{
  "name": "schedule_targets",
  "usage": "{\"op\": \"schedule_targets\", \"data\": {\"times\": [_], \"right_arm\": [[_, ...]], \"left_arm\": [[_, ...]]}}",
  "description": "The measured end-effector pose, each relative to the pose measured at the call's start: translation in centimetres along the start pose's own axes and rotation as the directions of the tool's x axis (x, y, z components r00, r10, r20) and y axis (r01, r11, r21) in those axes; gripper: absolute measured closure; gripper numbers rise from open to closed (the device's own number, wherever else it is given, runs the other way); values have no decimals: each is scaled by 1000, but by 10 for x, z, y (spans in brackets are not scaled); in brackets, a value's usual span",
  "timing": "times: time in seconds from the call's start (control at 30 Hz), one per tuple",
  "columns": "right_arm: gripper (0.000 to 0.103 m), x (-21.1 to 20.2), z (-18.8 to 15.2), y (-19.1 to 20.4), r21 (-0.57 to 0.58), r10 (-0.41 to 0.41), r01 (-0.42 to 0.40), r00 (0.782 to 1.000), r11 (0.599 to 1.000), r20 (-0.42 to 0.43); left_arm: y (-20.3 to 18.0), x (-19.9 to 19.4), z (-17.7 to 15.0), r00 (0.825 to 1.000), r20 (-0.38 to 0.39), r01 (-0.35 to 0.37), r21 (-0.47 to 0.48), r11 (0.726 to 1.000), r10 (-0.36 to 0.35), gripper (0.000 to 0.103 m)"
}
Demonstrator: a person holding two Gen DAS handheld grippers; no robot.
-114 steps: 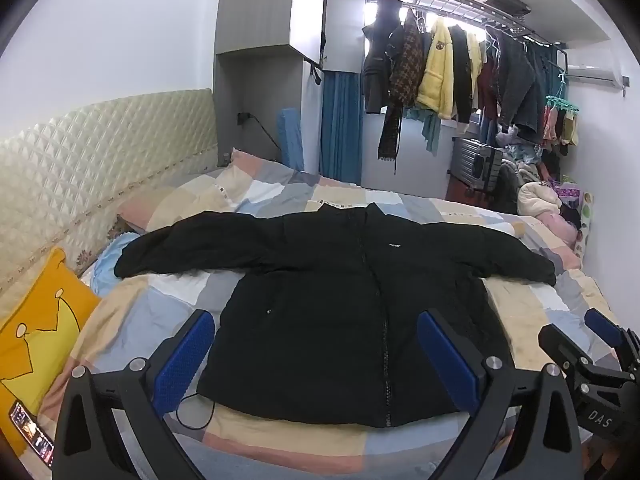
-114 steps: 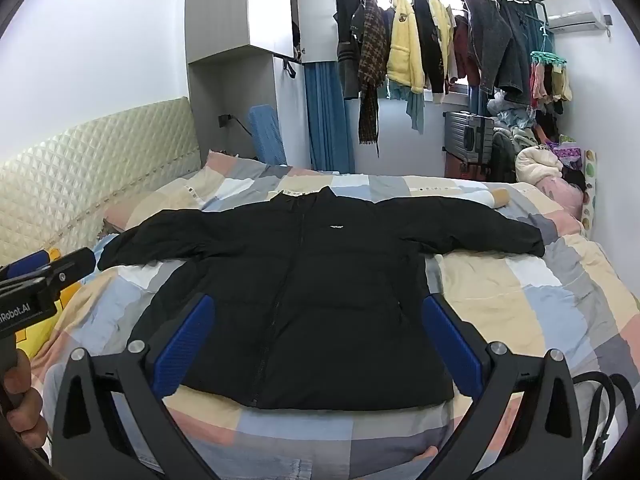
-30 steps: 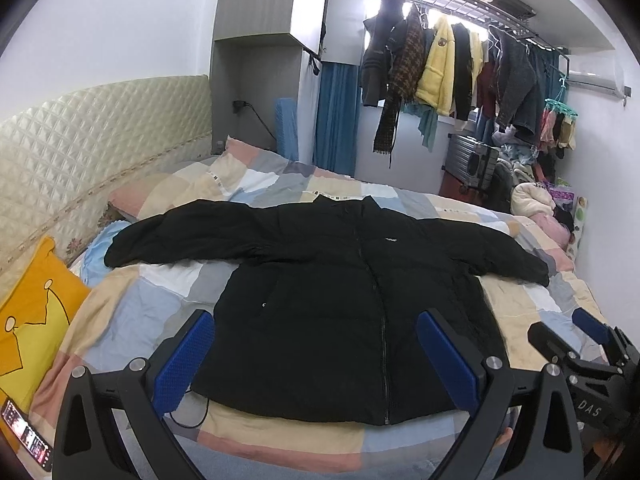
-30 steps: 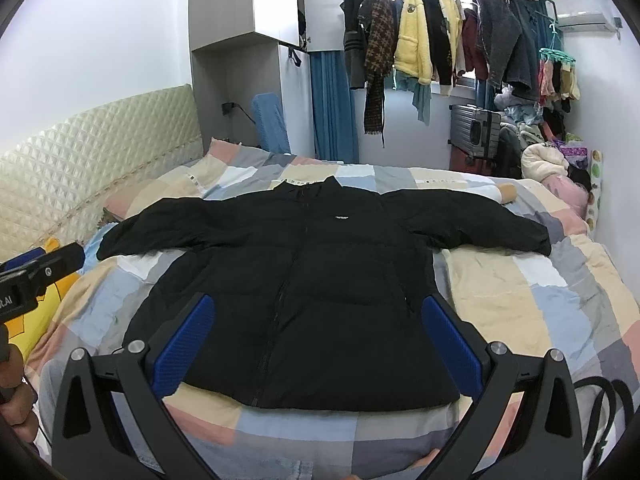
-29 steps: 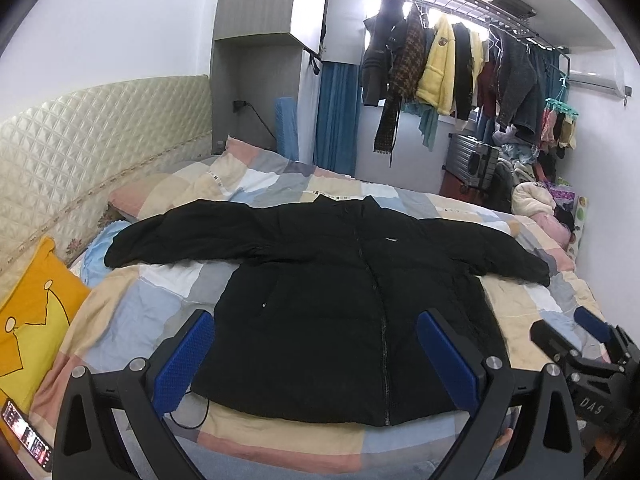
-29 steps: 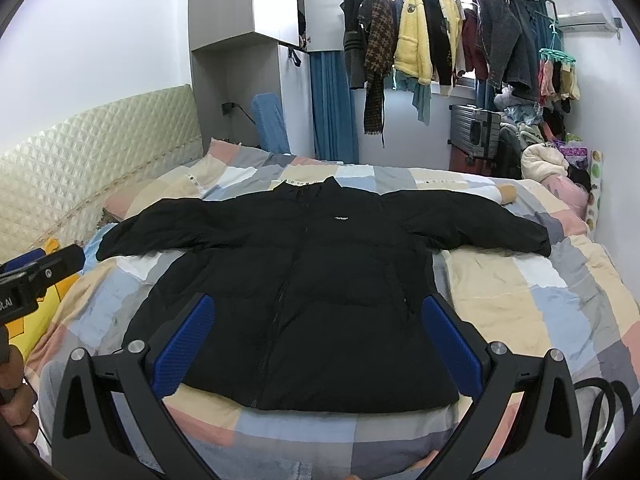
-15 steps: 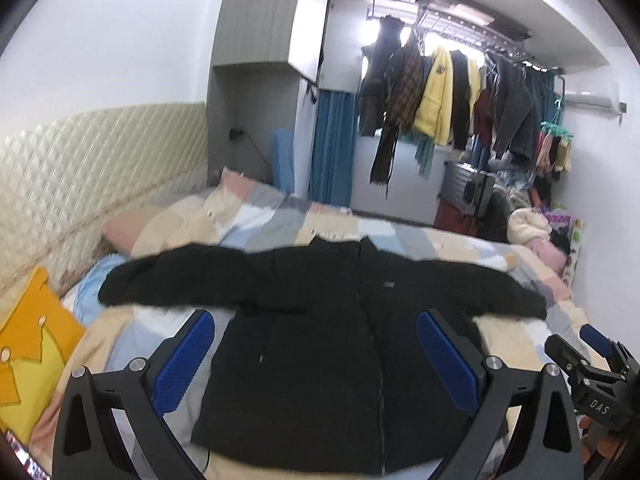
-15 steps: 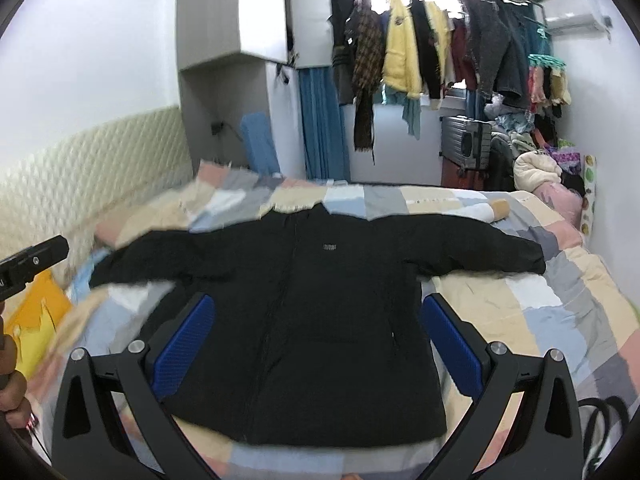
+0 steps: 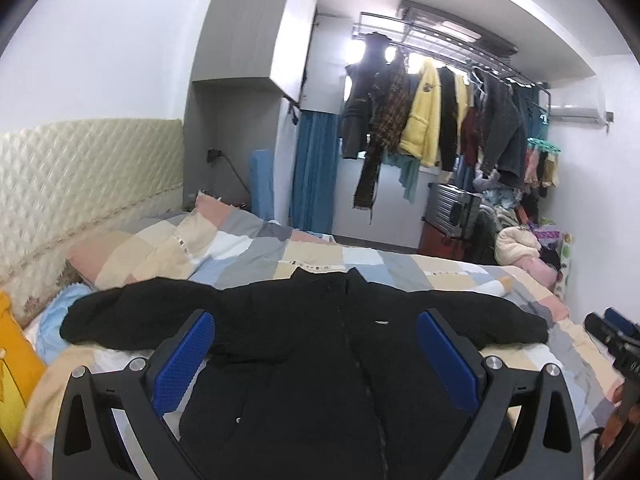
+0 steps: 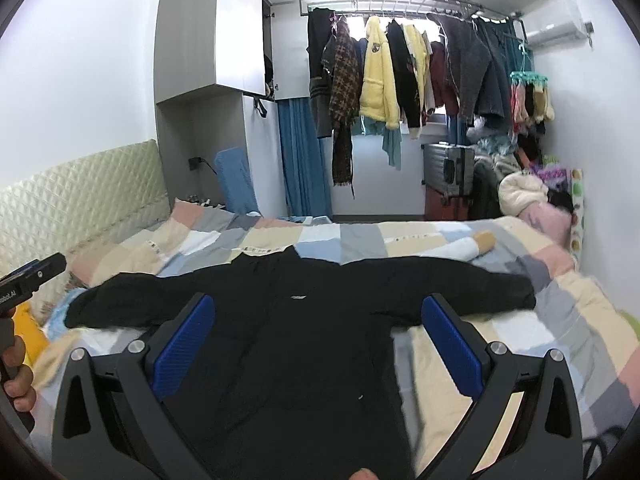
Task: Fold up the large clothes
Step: 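Lower the right tool onto the jacket sleeve cuff and close it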
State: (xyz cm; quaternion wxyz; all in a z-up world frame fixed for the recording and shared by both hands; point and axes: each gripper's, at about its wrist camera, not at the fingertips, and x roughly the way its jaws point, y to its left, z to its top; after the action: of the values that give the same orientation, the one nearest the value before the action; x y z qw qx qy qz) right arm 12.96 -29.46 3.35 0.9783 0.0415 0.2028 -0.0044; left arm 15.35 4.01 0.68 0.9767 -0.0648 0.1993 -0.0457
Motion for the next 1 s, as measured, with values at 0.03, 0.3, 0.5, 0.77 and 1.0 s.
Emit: {"op": "schedule_targets", "data": {"times": [0.03,0.3,0.5,0.77,1.0], "right_arm": [[0,8,0,-3,-20,-23,23,1000,1000,1],[0,61,11,-56,-55,-181,183,983,982,36],[0,112,24,-120,16,-251,251,968,968,19],[0,176,12,-219,131,-350,361,931,923,-103],[7,219,-16,-295,349,-320,365,930,863,-180]], "left_arm": [[4,8,-6,1000,0,-9,-2,1000,9,1],[37,47,-45,998,-18,-66,-27,997,66,1],[59,69,-61,997,-34,-78,-85,993,75,1],[65,100,-78,985,-120,-130,-76,989,120,1],[67,129,-98,975,-189,-135,-80,988,118,1]]}}
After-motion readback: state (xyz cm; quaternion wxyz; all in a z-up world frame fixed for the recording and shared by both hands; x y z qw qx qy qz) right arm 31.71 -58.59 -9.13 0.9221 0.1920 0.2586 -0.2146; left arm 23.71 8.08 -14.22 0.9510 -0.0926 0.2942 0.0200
